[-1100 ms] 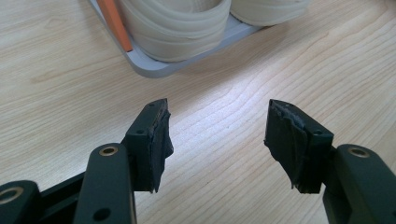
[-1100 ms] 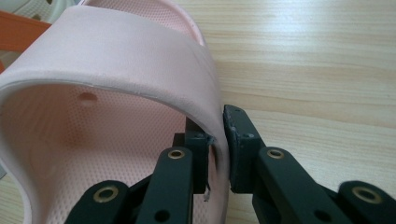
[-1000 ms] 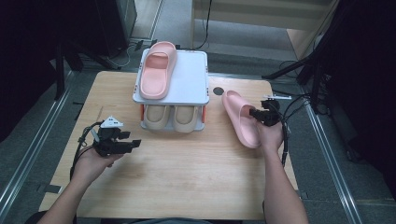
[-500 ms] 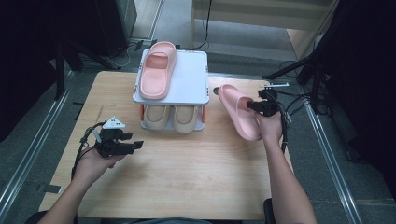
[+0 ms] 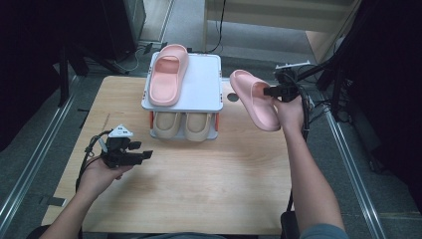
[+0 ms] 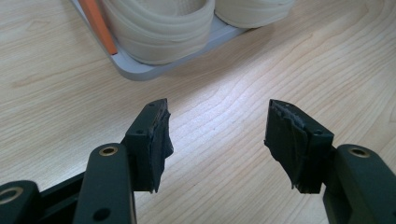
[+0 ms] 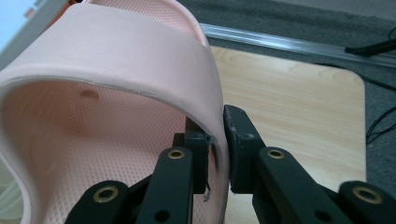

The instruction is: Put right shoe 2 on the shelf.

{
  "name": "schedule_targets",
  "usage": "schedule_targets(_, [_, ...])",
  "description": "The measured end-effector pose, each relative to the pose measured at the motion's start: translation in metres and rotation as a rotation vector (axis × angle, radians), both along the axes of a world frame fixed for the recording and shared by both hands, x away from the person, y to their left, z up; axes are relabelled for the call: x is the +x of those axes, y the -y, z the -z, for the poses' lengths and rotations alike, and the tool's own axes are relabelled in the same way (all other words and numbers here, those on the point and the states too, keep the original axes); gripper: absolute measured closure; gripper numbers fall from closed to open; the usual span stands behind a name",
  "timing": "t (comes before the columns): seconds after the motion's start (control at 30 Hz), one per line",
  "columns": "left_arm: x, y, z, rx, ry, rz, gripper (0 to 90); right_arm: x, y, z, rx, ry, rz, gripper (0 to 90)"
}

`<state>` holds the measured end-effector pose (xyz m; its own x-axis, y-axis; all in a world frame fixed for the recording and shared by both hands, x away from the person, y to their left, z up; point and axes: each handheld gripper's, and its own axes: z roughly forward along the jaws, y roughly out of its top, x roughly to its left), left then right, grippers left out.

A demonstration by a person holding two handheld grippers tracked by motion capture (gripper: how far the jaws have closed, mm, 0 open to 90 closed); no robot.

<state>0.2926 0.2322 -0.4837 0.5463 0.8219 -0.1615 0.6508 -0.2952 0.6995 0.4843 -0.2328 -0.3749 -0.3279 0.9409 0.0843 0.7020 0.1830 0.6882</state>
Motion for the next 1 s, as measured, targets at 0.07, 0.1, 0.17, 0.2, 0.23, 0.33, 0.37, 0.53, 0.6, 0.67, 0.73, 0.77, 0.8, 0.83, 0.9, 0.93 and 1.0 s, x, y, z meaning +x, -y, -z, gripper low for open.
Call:
schedule_targets(0.07, [0.000,0.000,0.000,-0.002,0.000,0.000,40.0,0.001,-0.002,-0.005,-0.009,0.007,-0.004,81.1])
schedule_targets(0.1, [0.000,0.000,0.000,-0.001,0.000,0.000,40.0,0.004,-0.006,-0.016,-0.016,0.017,-0.010,81.0])
schedule_targets(0.17, [0.000,0.000,0.000,-0.002,-0.002,0.001,40.0,0.007,-0.010,-0.028,-0.016,0.028,-0.010,81.0])
schedule_targets(0.2, [0.000,0.000,0.000,-0.003,-0.002,0.001,40.0,0.009,-0.011,-0.032,-0.016,0.031,-0.012,81.0])
schedule_targets(0.23, [0.000,0.000,0.000,-0.004,-0.002,0.002,40.0,0.011,-0.013,-0.037,-0.015,0.034,-0.010,80.9])
schedule_targets(0.33, [-0.001,0.001,0.000,-0.001,-0.003,0.010,40.0,0.017,-0.022,-0.049,-0.003,0.035,-0.021,80.6])
schedule_targets(0.37, [-0.001,0.001,0.000,0.000,-0.003,0.009,40.0,0.019,-0.026,-0.052,-0.003,0.037,-0.026,80.4])
schedule_targets(0.53, [-0.001,0.001,0.000,-0.008,0.003,0.011,40.1,0.030,-0.055,-0.063,-0.041,0.052,-0.050,79.9])
schedule_targets(0.6, [-0.002,0.001,-0.001,-0.015,0.003,0.013,40.1,0.035,-0.067,-0.064,-0.035,0.049,-0.063,79.7])
schedule_targets(0.67, [-0.002,0.001,-0.001,-0.007,0.002,0.017,40.1,0.042,-0.080,-0.064,-0.016,0.030,-0.068,79.5])
schedule_targets(0.73, [-0.002,0.001,-0.001,-0.008,0.002,0.020,40.1,0.045,-0.084,-0.064,-0.016,0.033,-0.073,79.5])
schedule_targets(0.77, [-0.003,0.002,-0.001,-0.006,0.004,0.027,40.1,0.050,-0.098,-0.063,-0.043,0.038,-0.075,79.4])
schedule_targets(0.8, [-0.003,0.003,-0.001,-0.007,0.007,0.027,40.1,0.051,-0.103,-0.063,-0.051,0.035,-0.074,79.4])
schedule_targets(0.83, [-0.004,0.003,0.000,-0.009,0.007,0.028,40.1,0.053,-0.110,-0.063,-0.063,0.038,-0.079,79.4])
schedule_targets(0.9, [-0.003,0.003,0.000,-0.012,0.001,0.034,40.1,0.056,-0.121,-0.061,-0.079,0.041,-0.080,79.4])
schedule_targets(0.93, [-0.003,0.002,0.000,-0.010,0.001,0.036,40.1,0.058,-0.127,-0.060,-0.088,0.040,-0.076,79.2])
schedule_targets(1.0, [-0.003,0.002,0.000,-0.012,-0.002,0.041,40.1,0.061,-0.136,-0.059,-0.110,0.042,-0.069,79.0])
